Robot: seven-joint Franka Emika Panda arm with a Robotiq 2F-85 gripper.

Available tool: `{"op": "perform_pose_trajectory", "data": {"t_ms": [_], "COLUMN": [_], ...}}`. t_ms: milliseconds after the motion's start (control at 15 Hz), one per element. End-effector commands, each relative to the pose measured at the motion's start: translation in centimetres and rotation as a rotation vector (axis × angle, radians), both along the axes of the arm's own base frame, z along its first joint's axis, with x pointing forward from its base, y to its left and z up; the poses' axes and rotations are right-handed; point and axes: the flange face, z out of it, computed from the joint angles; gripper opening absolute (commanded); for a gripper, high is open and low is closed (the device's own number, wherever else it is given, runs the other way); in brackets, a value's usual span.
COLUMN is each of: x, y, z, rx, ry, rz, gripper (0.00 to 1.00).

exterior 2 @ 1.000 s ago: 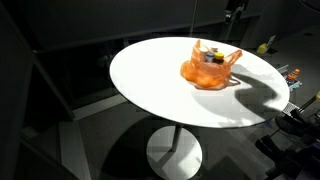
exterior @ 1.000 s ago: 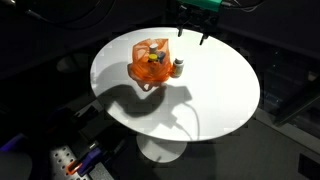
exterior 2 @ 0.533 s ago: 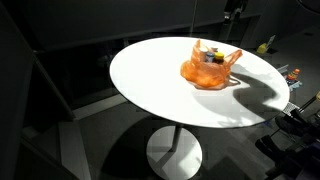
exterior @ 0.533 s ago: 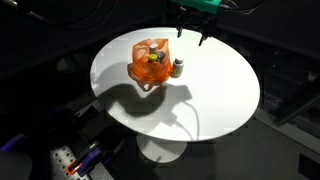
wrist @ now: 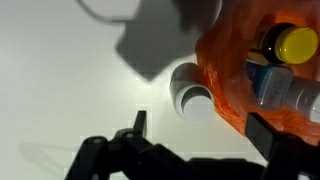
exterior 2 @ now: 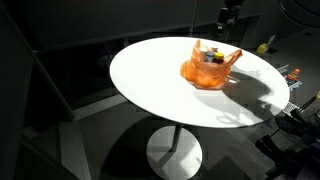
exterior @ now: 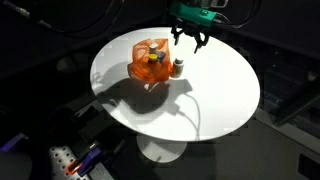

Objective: Put the white container in the orange plastic bag

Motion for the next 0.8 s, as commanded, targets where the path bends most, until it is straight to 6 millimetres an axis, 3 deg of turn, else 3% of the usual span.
{"op": "perform_pose_trajectory", "data": {"t_ms": [0,533,600,667,733], "x": [1.7,3.0,3.1,3.3,3.4], "y": [0.4,2.0,2.1,2.1,2.2], "z": [-1.9,-6.5,-6.9,-7.1,-7.3], "rx": [-0.023,-0.055,-0.062,-0.066,-0.071], "ry": [0.006,0.054,0.056,0.058,0.059], "rz": [0.038,0.092,0.096,0.100,0.104], "gripper": [1.00,1.00,0.96,0.75,0.71]}}
